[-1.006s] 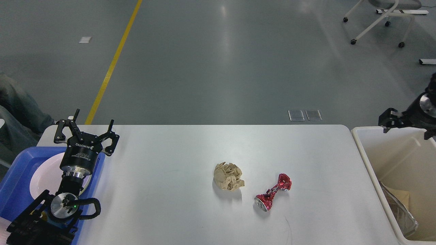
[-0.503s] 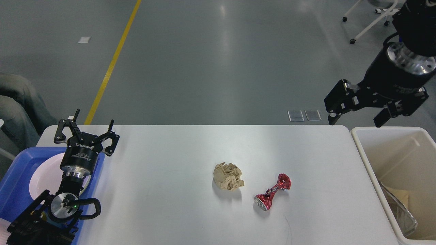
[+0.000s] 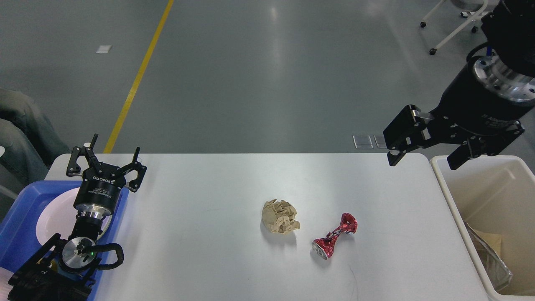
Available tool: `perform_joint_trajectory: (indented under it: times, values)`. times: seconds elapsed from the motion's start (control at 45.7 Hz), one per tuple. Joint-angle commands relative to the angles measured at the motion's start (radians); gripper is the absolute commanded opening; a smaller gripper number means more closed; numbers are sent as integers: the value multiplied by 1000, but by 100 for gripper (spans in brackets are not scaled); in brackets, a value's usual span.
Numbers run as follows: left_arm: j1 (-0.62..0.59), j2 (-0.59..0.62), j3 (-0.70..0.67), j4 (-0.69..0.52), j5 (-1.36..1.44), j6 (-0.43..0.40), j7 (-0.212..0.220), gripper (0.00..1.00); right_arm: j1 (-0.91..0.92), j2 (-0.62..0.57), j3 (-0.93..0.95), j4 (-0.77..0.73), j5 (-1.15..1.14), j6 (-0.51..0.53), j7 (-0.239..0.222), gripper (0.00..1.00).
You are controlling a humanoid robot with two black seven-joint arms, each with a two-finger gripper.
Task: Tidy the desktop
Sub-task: 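Raise the right gripper and move it over the crumpled bread piece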
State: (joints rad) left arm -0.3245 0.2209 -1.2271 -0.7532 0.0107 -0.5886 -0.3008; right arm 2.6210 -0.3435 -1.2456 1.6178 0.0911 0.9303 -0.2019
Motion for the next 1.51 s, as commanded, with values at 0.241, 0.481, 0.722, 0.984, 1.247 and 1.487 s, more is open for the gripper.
perform_joint_trajectory:
  times: [0.241, 0.481, 0.722, 0.984, 1.247, 1.487]
  values:
    - [-1, 0, 0, 0, 0, 0, 0, 96, -2, 18, 5, -9, 1, -7, 1, 100]
    - [-1, 0, 0, 0, 0, 0, 0, 96, -62, 38, 5, -18, 78, -85, -2, 100]
    - [-1, 0, 0, 0, 0, 1, 0, 96, -208, 77, 9, -19, 196, -246, -4, 100]
    - [-1, 0, -2, 0, 0, 0, 0, 96, -447, 139, 55, -36, 426, -531, -5, 100]
    - [-1, 0, 0, 0, 0, 0, 0, 96, -689, 231, 267, -145, 512, -703, -7, 100]
    - [-1, 0, 0, 0, 0, 1, 0, 96, -1009, 363, 402, -508, 576, -699, -7, 100]
